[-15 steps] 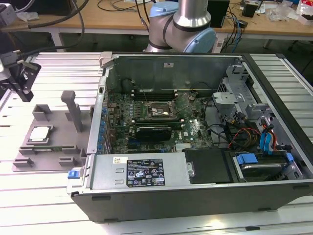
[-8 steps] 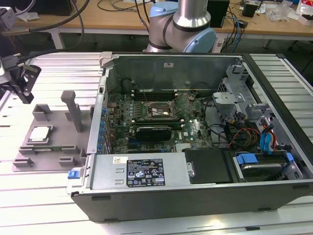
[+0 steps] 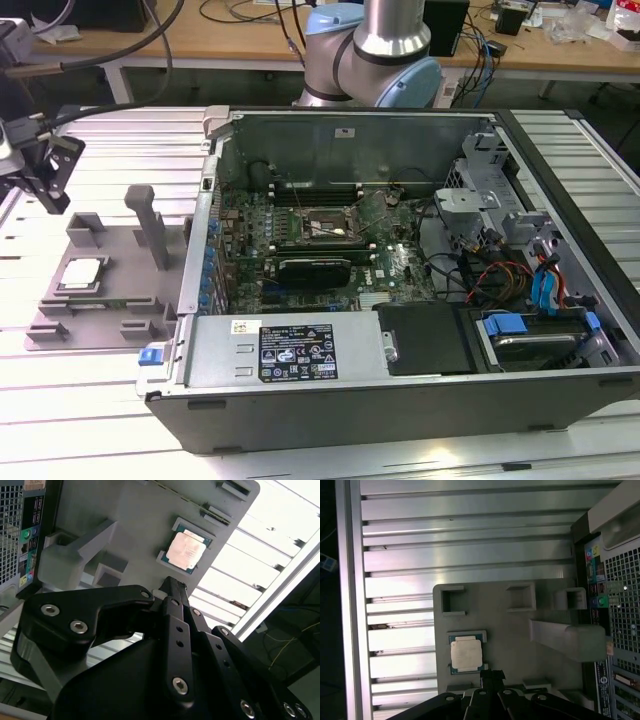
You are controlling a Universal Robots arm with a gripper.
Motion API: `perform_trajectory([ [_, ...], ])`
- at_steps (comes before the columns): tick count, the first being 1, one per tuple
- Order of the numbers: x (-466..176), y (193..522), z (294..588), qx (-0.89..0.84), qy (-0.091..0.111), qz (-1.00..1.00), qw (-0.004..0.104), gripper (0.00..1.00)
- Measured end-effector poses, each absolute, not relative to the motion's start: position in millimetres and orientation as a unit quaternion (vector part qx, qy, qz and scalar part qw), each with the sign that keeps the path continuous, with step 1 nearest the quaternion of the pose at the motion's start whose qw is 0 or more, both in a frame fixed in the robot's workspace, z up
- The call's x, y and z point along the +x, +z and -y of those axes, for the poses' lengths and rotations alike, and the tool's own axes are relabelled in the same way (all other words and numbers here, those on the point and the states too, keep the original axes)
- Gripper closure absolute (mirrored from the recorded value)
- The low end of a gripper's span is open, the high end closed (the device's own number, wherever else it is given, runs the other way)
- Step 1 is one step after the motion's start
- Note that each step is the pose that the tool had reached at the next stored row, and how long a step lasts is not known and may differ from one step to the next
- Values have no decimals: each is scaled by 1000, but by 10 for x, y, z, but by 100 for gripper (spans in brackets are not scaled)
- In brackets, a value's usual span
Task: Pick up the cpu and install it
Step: 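Pick up the cpu and move it towards the insertion slot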
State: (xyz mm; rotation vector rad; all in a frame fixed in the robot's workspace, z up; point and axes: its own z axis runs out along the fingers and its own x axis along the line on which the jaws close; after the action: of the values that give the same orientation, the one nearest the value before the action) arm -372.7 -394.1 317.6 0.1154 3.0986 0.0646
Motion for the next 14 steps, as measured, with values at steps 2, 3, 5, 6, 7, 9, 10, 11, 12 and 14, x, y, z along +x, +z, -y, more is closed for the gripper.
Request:
perform_trajectory([
  [2,-3727,3170,3941,37,21,-999,20,89],
  [3,-3729,3163,3940,37,21,-999,20,89],
  [5,-3733,3152,3941,37,21,-999,20,89],
  [6,-3734,3149,3941,37,21,-999,20,89],
  [7,-3735,3145,3941,37,21,-999,20,89],
  [9,-3742,3128,3941,37,21,-999,20,89],
  [10,-3745,3120,3940,37,21,-999,20,89],
  [11,-3746,3117,3940,37,20,-999,20,89],
  [12,-3747,3115,3941,37,20,-999,20,89],
  [14,-3751,3108,3941,37,20,-999,20,89],
])
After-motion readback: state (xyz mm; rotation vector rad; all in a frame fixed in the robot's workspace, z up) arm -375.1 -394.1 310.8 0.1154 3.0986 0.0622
